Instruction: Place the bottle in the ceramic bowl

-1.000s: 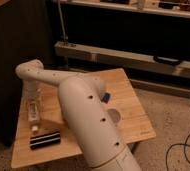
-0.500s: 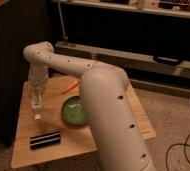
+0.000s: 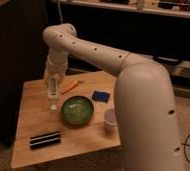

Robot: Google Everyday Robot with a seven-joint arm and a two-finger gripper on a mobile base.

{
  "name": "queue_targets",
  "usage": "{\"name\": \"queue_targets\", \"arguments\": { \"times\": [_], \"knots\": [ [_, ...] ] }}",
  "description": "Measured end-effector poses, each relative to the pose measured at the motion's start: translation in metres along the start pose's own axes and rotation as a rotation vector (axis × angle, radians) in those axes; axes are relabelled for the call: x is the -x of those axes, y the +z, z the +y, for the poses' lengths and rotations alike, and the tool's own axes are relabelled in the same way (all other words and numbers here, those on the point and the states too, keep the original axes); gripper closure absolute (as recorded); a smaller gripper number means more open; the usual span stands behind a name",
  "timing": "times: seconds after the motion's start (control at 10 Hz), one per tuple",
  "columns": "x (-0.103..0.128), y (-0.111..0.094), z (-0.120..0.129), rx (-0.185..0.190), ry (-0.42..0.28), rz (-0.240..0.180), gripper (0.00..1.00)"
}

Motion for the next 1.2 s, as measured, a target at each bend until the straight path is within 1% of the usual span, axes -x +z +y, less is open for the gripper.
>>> {"name": "queue_targets", "arguments": {
  "times": [0.2,0.3,0.5,0.6,0.7,0.8,0.9,1.0,1.1,1.2],
  "knots": [
    [-0.010,0.012,-0.020,0.000,0.015,0.002,0.98],
    [-0.017,0.026,-0.034,-0.003,0.023,0.005,0.91],
    [-0.035,0.060,-0.068,-0.013,0.058,0.011,0.71],
    [-0.043,0.069,-0.084,-0.016,0.076,0.011,0.63],
    [-0.051,0.074,-0.098,-0.020,0.090,0.009,0.56],
    [-0.063,0.082,-0.117,-0.030,0.107,0.006,0.44],
    [-0.069,0.089,-0.126,-0.033,0.111,0.000,0.33],
    [-0.071,0.092,-0.128,-0.031,0.111,-0.004,0.26],
    [-0.071,0.092,-0.127,-0.021,0.100,-0.009,0.20],
    [-0.071,0.092,-0.127,-0.021,0.099,-0.009,0.20]
  ]
}}
